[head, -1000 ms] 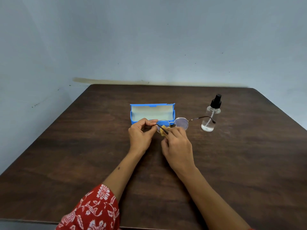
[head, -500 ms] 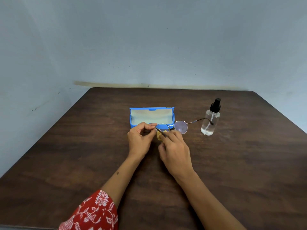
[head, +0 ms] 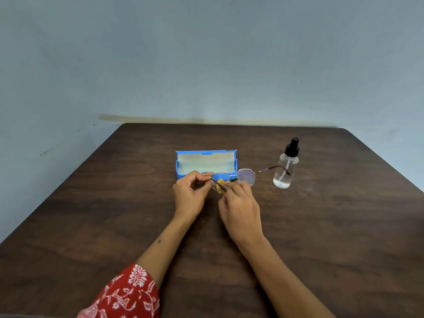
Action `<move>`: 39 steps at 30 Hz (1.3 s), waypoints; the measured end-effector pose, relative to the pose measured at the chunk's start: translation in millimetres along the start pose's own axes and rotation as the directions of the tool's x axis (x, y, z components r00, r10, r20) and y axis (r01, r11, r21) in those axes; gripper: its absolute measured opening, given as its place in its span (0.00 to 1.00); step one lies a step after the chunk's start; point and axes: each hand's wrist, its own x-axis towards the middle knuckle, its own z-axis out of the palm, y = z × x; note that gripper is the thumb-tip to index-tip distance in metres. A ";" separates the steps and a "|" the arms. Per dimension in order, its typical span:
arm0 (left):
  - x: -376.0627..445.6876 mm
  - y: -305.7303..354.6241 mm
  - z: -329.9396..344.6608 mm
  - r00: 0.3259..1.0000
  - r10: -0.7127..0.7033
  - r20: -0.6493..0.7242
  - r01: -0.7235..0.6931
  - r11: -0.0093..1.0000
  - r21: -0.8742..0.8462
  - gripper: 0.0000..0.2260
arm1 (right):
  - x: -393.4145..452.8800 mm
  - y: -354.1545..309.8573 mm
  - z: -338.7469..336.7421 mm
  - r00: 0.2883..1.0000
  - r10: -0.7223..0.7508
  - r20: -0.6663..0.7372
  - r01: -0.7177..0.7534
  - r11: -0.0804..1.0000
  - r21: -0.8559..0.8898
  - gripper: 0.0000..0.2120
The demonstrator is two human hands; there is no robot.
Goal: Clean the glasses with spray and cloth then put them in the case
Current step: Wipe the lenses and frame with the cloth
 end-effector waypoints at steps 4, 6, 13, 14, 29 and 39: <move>0.5 -0.8 -0.9 1.000 -0.013 0.005 0.013 1.000 0.008 0.11 | -2.9 -2.7 0.3 0.997 -0.060 0.045 0.059 0.998 0.024 0.12; 0.6 -0.4 -0.4 1.000 -0.008 -0.001 0.008 1.000 0.004 0.12 | -1.9 -1.2 -0.3 1.000 -0.017 0.018 0.017 1.000 0.017 0.11; 1.1 -2.4 -1.3 1.000 0.001 0.012 -0.001 1.000 0.013 0.11 | -2.2 -1.0 1.2 0.998 -0.046 0.033 0.045 0.999 0.023 0.12; 1.2 -2.8 -1.5 1.000 0.002 0.015 -0.002 1.000 0.019 0.10 | -3.1 -1.3 1.3 0.997 -0.065 0.044 0.063 0.998 0.029 0.11; 0.9 -3.0 0.3 1.000 -0.002 0.005 0.002 1.000 0.010 0.12 | -0.9 1.8 0.3 0.999 -0.030 0.023 0.031 0.999 -0.011 0.10; 0.3 -2.3 0.0 1.000 -0.021 0.009 0.021 1.000 0.001 0.12 | -2.3 -1.1 0.6 0.998 -0.053 0.037 0.053 0.999 0.013 0.10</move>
